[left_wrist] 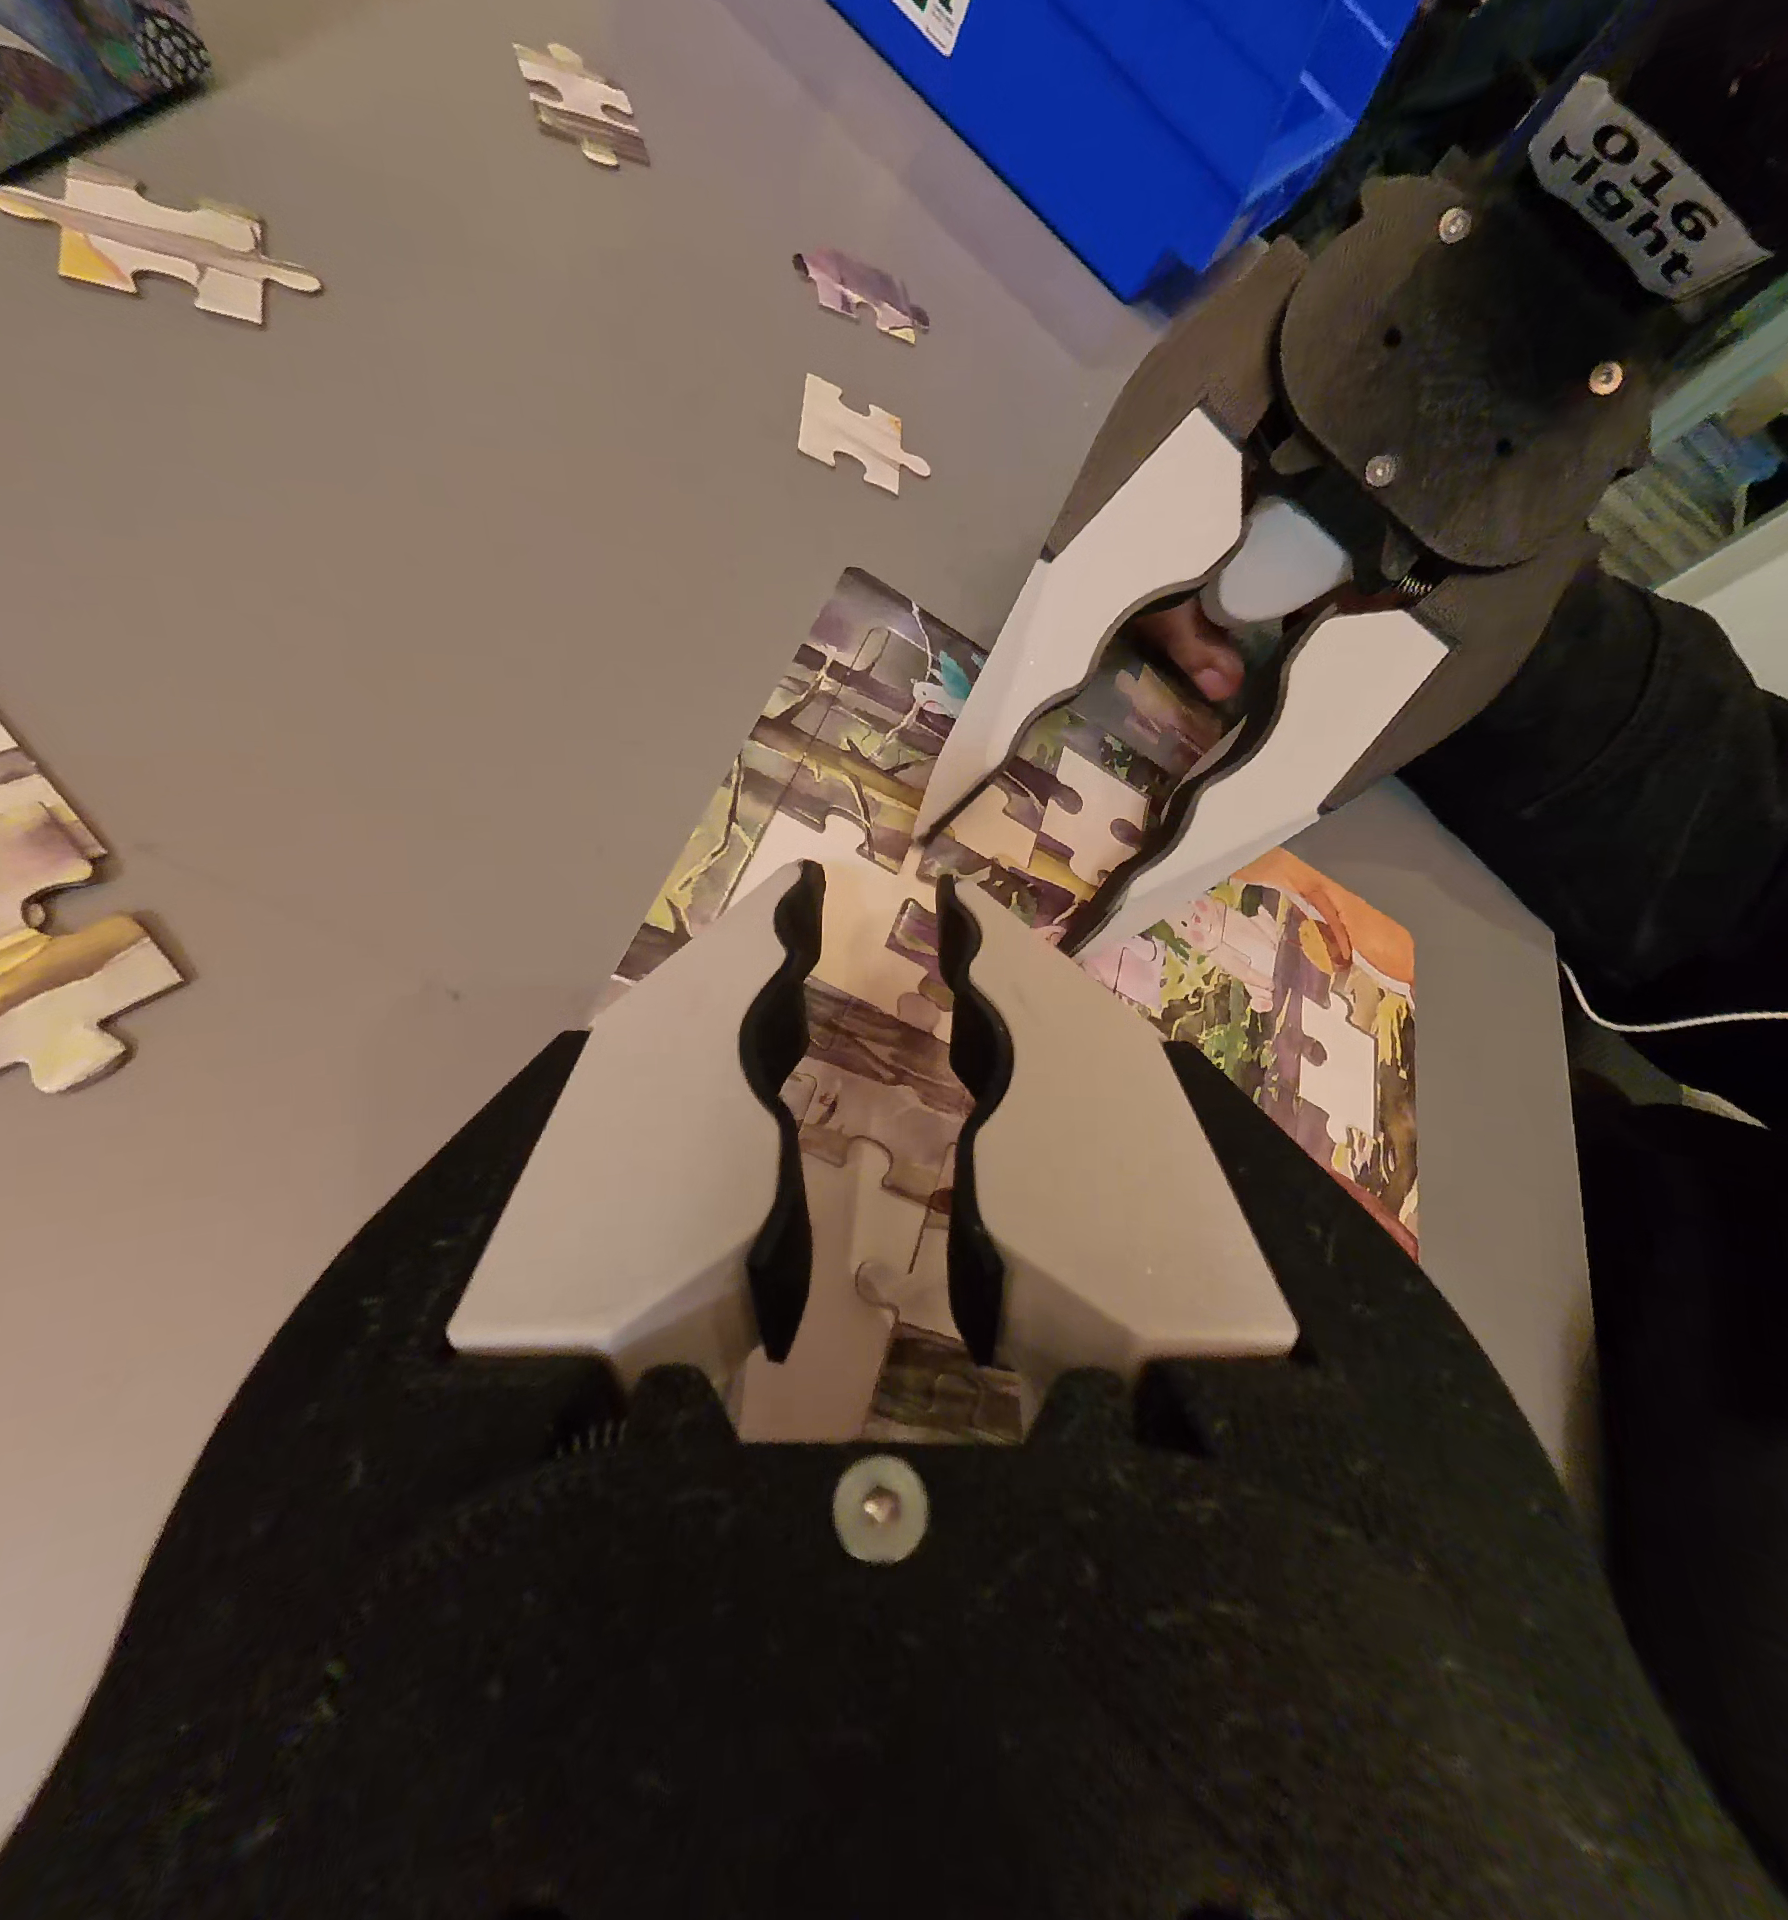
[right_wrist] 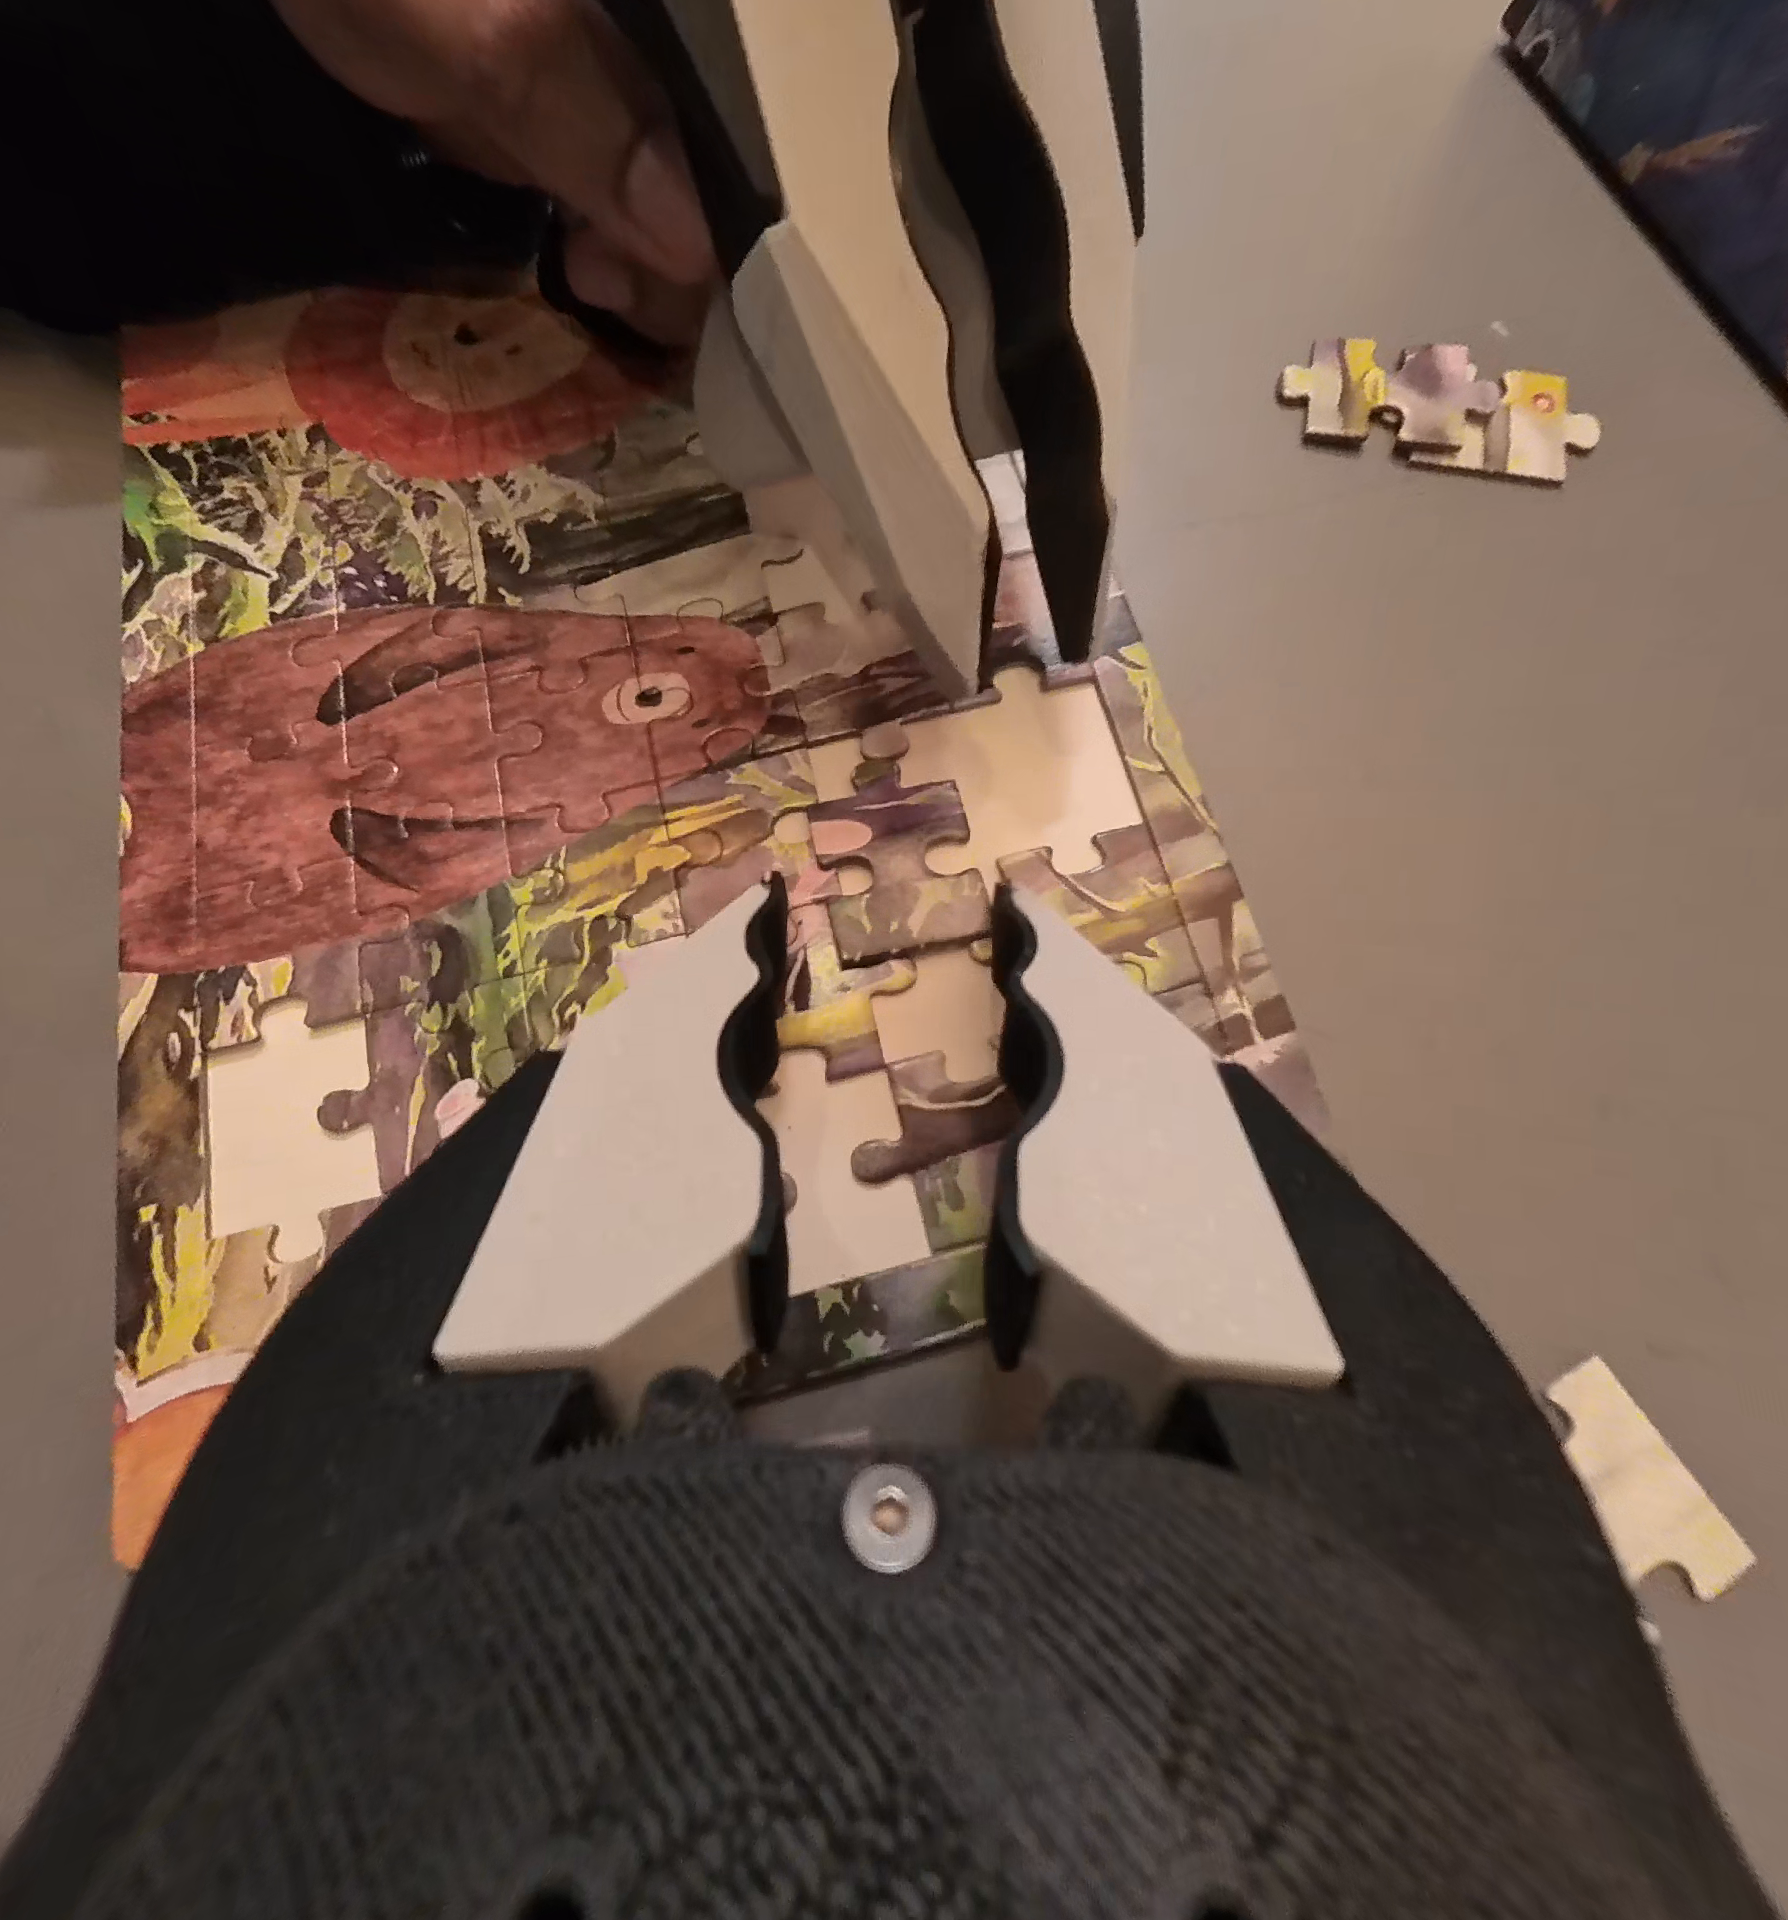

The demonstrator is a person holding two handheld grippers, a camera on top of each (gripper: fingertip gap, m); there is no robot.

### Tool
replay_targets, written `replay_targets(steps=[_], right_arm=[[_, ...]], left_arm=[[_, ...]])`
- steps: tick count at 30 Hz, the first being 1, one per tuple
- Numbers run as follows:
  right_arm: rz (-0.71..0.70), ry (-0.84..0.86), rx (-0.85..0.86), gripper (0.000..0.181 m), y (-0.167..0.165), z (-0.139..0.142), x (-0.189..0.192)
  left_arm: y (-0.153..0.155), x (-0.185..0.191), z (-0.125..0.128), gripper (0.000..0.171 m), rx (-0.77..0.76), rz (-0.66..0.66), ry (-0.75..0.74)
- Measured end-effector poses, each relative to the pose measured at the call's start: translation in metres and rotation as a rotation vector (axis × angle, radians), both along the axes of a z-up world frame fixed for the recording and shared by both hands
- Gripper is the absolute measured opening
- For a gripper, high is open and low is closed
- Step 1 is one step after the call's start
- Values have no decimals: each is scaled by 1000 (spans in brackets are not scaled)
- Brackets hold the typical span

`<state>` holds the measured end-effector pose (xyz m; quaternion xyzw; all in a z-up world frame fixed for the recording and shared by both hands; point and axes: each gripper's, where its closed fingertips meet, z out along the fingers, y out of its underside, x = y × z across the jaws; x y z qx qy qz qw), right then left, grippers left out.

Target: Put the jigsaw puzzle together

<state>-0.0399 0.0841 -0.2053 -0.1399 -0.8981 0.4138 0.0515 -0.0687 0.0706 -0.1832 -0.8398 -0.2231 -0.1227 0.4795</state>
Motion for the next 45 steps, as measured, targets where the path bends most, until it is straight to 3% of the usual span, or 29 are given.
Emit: replay_targets(steps=[9,11,16,20,27,36,45], right_arm=[[5,-17,-18,29,1,2,2],[10,-11,-40,14,4,7,3],[-58,22,-64,24,31,22,-9],[-76,39,-169,24,34,41,-13],[2,24,-138,40,12,26,-5],[71,-36,-18,45,-4,1,-3],[84,-38,7,29,4,-1,2]], left_arm=[[0,0,0,19,2,-1,2],[0,0,0,19,4,-1,1],[0,0,0,19,1,-3,3],[2,3,0,20,-2,-12,2],[3,8,-1,20,-48,-30,33],[2,8,1,19,-35,-29,24],[1,5,1,19,-33,-16,27]])
